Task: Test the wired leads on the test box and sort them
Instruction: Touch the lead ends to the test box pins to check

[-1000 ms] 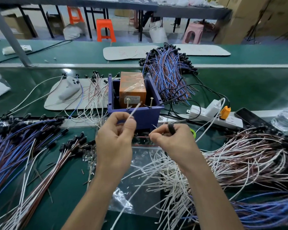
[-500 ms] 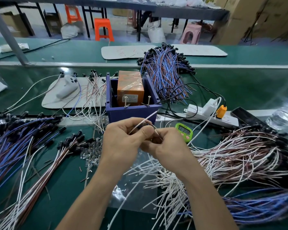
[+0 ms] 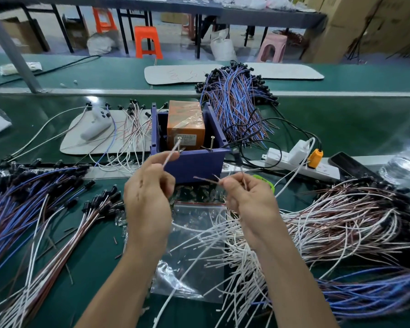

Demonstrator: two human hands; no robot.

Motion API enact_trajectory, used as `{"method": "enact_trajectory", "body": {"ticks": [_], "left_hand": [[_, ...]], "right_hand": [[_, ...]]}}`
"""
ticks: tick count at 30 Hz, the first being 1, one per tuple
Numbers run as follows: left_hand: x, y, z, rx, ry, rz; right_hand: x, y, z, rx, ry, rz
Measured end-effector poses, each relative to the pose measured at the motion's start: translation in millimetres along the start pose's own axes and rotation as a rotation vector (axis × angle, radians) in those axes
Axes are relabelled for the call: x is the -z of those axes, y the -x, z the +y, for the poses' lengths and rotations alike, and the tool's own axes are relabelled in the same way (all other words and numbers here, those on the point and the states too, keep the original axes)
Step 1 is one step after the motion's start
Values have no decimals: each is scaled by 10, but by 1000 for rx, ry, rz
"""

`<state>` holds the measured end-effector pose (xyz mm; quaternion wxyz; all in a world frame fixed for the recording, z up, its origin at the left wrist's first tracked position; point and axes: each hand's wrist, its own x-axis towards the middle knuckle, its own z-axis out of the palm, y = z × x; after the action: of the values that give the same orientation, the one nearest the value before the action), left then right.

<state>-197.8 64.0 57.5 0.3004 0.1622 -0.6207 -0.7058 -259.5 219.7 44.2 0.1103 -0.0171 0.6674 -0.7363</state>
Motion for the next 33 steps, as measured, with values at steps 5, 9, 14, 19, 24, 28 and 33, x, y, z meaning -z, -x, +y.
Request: {"method": "enact_trajectory", "body": {"ticks": [5,9,14,19,24,28,33], "left_hand": [[127,-185,-106,51,-106,1],[224,-311,-204,-4,-323,-29],[262,-394,-257,-27,-418,41],[264,-456,-273,-29,-419,81],[258,-499,-286,-41,-410,106],[253,-518,-297,-47,-412,117],[239,-547,-308,-29,-402,125]], "right_hand": [[79,-107,-57,-25,-189,96],[114,-189,-62,-12,-140,136],[125,-322,-81,23,-74,134],[113,-461,-111,104,-30,158],[94,-573,-97,157,43,179],[83,-635,-63,156,74,203],[64,-662,-46,166,110,243]]}}
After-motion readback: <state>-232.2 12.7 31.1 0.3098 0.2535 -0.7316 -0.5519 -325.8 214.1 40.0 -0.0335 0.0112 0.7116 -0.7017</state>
